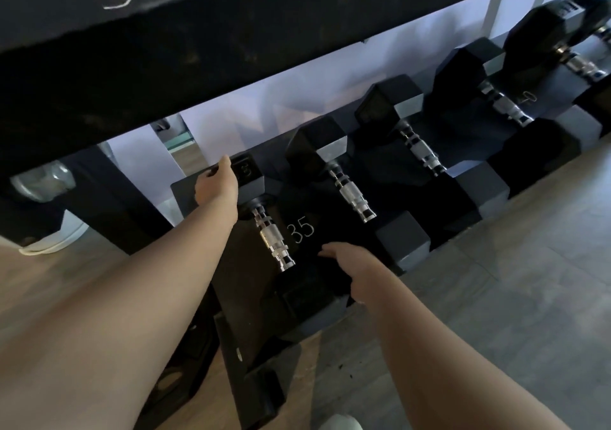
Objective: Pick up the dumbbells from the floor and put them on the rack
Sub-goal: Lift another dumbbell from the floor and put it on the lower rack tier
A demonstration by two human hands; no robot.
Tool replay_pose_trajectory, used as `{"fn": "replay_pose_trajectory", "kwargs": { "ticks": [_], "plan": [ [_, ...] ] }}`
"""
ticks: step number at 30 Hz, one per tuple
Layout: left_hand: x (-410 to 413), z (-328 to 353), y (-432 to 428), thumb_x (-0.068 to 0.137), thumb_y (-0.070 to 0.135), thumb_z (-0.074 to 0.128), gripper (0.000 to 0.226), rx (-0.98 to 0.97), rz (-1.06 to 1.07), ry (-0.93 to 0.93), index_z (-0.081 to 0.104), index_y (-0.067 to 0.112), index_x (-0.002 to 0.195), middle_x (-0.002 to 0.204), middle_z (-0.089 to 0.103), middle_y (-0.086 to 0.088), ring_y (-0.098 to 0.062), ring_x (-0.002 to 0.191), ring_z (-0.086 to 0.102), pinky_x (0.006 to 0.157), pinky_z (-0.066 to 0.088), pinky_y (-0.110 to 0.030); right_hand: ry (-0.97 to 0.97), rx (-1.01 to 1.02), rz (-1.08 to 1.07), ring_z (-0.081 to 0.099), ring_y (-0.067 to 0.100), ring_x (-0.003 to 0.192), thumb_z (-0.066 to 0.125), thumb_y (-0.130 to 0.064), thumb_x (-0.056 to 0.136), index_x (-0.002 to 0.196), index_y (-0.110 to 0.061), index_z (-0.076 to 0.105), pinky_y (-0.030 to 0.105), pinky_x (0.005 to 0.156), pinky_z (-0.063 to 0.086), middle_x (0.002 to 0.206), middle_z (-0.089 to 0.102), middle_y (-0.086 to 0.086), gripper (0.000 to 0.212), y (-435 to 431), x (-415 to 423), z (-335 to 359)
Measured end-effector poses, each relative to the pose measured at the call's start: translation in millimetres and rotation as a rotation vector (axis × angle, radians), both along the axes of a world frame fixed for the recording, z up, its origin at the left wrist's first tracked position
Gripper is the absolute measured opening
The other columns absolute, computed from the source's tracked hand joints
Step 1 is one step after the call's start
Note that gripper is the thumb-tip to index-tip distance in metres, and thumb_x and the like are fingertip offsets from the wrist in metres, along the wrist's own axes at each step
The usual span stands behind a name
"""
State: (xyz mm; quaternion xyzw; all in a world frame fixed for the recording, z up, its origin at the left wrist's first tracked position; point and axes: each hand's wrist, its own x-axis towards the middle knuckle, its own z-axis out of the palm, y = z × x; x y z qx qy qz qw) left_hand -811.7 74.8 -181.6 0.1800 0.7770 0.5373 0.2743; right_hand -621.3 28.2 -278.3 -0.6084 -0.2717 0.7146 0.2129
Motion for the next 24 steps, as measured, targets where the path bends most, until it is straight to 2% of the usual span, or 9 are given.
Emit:
{"fn": "replay_pose_trajectory", "kwargs": {
  "ticks": [3,7,9,11,13,16,19,21,24],
  "plan": [
    [15,13,-1,0.094,0.04,0.053,0.052,0.023,0.062,0.055,0.051,0.009,0.136,0.133,0.057,-0.007,-0.027,0.114,0.058,0.085,0.049,-0.034,0.107,0.076,-0.037,0.059,0.018,0.082,0.054,-0.03,0.099,0.11,-0.015,0.071,0.032,0.079,0.046,0.101,0.068,0.001,0.024,10,15,20],
    [55,35,-2,0.095,0.041,0.049,0.054,0.056,0.042,0.202,0.047,0.011,0.14,0.144,0.048,-0.014,-0.031,0.127,0.05,0.096,0.045,-0.038,0.228,0.128,-0.129,0.064,0.024,0.098,0.05,-0.03,0.1,0.094,-0.016,0.067,0.034,0.085,0.045,0.11,0.067,0.007,0.023,18,45,61],
    [82,38,-5,0.096,0.035,0.05,0.047,0.115,-0.019,0.206,0.052,0.008,0.135,0.137,0.053,-0.014,-0.029,0.122,0.055,0.086,0.045,-0.032,0.282,0.151,-0.201,0.066,0.023,0.091,0.051,-0.03,0.1,0.094,-0.015,0.066,0.032,0.078,0.048,0.104,0.068,0.007,0.022,19,67,79],
    [115,42,-9,0.096,0.028,0.052,0.036,0.166,-0.109,0.139,0.06,0.006,0.123,0.117,0.061,-0.008,-0.024,0.111,0.06,0.081,0.044,-0.029,0.316,0.175,-0.293,0.066,0.022,0.086,0.051,-0.031,0.101,0.096,-0.013,0.066,0.031,0.073,0.05,0.099,0.07,0.006,0.024,17,94,95],
    [154,49,-12,0.093,0.029,0.055,0.026,0.167,-0.235,0.06,0.066,0.008,0.102,0.099,0.063,-0.007,-0.026,0.103,0.063,0.08,0.047,-0.032,0.302,0.206,-0.383,0.067,0.021,0.086,0.051,-0.031,0.101,0.097,-0.014,0.067,0.031,0.071,0.049,0.098,0.072,0.006,0.024,12,123,109],
    [213,60,-13,0.086,0.04,0.058,0.032,0.117,-0.496,0.016,0.063,0.011,0.072,0.089,0.071,-0.013,-0.034,0.096,0.068,0.085,0.055,-0.043,0.234,0.271,-0.494,0.067,0.018,0.083,0.053,-0.032,0.099,0.091,-0.017,0.067,0.029,0.069,0.048,0.094,0.073,0.002,0.022,0,166,130],
    [270,73,-14,0.082,0.045,0.059,0.029,0.121,-0.661,-0.068,0.064,0.018,0.072,0.087,0.071,-0.007,-0.028,0.091,0.069,0.089,0.056,-0.043,0.155,0.347,-0.621,0.064,0.017,0.074,0.055,-0.03,0.098,0.09,-0.017,0.066,0.028,0.066,0.045,0.086,0.072,0.002,0.019,-13,212,153],
    [303,87,-16,0.081,0.044,0.06,0.029,0.145,-0.721,-0.151,0.064,0.017,0.072,0.086,0.07,-0.005,-0.026,0.084,0.067,0.082,0.056,-0.037,0.094,0.405,-0.7,0.064,0.017,0.073,0.055,-0.029,0.098,0.096,-0.015,0.066,0.028,0.065,0.045,0.089,0.072,0.003,0.017,-22,242,172],
    [346,116,-23,0.079,0.039,0.06,0.028,0.177,-0.838,-0.214,0.062,0.014,0.066,0.072,0.065,-0.002,-0.023,0.073,0.061,0.075,0.051,-0.036,0.016,0.475,-0.801,0.065,0.015,0.071,0.059,-0.028,0.095,0.089,-0.018,0.068,0.027,0.068,0.048,0.088,0.074,0.001,0.015,-37,281,206]
  ]
}}
